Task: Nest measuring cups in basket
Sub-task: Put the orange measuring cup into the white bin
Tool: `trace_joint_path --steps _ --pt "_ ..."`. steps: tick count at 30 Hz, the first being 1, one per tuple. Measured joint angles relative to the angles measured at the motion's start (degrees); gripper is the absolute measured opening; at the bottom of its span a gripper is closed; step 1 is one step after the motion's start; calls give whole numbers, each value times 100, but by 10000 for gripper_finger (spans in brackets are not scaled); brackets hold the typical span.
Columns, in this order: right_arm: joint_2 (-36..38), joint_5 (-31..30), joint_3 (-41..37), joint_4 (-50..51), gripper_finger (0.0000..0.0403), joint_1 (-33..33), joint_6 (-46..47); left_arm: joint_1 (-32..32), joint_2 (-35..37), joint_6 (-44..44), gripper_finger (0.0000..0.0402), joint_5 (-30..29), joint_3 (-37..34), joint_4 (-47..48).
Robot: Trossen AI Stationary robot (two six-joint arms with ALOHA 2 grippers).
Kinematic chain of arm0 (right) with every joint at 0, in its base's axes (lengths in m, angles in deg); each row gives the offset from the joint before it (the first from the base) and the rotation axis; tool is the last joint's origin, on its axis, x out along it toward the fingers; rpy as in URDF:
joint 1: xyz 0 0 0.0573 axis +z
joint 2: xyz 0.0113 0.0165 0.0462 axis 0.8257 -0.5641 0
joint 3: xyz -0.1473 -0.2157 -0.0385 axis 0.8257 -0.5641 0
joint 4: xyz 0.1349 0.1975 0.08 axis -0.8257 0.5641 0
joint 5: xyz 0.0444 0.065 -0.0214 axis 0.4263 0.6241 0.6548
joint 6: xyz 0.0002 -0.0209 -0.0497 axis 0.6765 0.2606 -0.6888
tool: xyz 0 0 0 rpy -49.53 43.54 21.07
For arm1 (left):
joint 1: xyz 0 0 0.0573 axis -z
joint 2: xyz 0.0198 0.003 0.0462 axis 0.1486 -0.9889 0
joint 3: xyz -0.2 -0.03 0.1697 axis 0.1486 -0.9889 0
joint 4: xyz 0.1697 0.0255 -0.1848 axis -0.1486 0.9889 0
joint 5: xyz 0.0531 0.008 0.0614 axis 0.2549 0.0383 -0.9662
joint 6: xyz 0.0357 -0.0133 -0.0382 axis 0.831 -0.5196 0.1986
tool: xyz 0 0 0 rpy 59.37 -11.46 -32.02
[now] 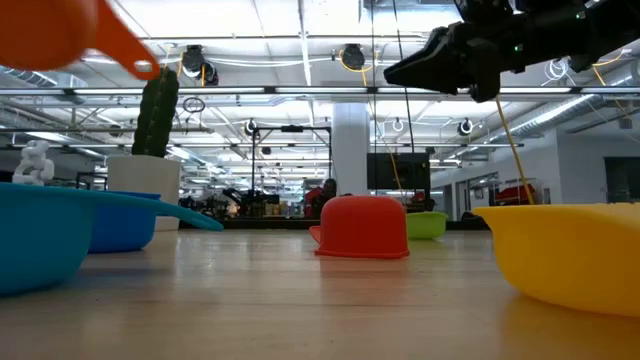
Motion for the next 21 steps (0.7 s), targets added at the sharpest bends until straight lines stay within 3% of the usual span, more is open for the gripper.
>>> trace_joint_path --steps 9,15,21 --pt "0 163 0 -160 114 -2 55 1187 -334 -1969 6 127 289 6" --pt "0 386 0 -81 114 -2 229 1742 -637 -2206 6 155 633 201" --pt "0 454 0 -64 114 0 240 2092 -1150 -3277 7 999 697 825"
